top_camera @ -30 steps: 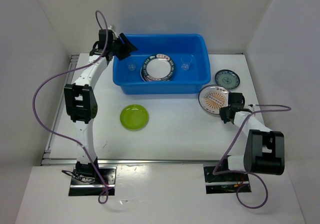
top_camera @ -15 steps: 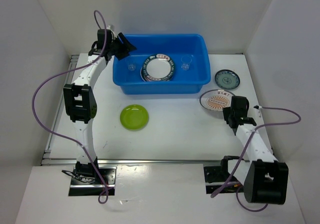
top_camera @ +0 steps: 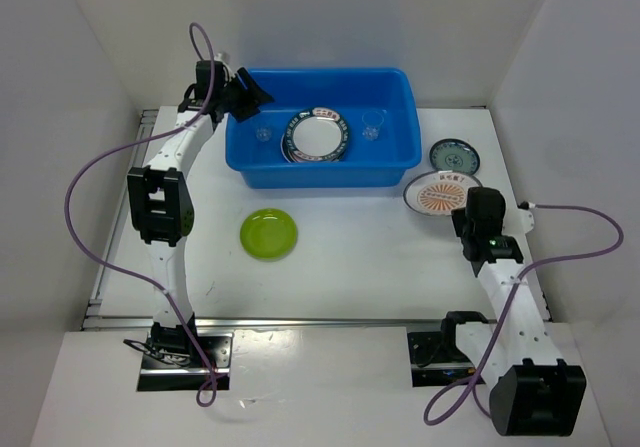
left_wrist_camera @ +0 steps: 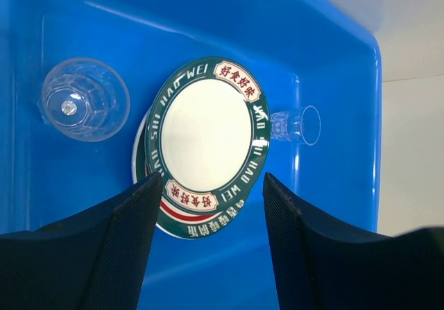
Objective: Place the mixed dishes into the plastic bin
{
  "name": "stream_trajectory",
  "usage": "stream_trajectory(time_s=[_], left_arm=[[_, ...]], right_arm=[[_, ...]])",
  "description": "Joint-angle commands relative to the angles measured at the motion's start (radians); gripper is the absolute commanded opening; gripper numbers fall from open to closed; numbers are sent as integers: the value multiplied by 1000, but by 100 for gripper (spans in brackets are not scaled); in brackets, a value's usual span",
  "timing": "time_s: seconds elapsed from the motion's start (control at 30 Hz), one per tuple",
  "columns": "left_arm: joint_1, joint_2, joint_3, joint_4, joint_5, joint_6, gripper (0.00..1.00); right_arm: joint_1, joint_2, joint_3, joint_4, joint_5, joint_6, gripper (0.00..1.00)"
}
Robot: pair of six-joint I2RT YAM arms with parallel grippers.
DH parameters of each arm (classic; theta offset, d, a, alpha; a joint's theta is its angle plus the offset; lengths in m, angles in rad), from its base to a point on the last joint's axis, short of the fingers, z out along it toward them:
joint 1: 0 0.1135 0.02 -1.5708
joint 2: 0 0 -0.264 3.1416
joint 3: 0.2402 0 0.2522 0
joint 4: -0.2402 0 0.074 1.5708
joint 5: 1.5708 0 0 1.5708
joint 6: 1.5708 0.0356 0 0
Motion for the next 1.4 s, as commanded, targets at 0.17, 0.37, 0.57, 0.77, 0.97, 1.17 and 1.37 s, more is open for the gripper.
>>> stream_trajectory(time_s=[0.17,0.37,0.57,0.77,0.97,1.17,1.37], left_arm=[[2,-63,-18,49,18,-3,67],[2,-81,-18,49,9,6,67],[2,-92,8,29,-14,43,72],[2,-110,60,-15,-59,92,73],[2,-111,69,-28,-59,101,75],[2,-120,60,-28,-59,101,75],[2,-111,60,-28,-59,110,75]], right_arm=[[14,22,293,52,245,-141,0],[14,146,461,154,212,-293,0],[75,349,654,266,42,-379,0],[147,593,881,275,-176,-414,0],[241,876,1126,221,-337,-475,0],[299,1134,1333,143,-402,-497,0],[335,1364,1559,57,-411,-506,0]])
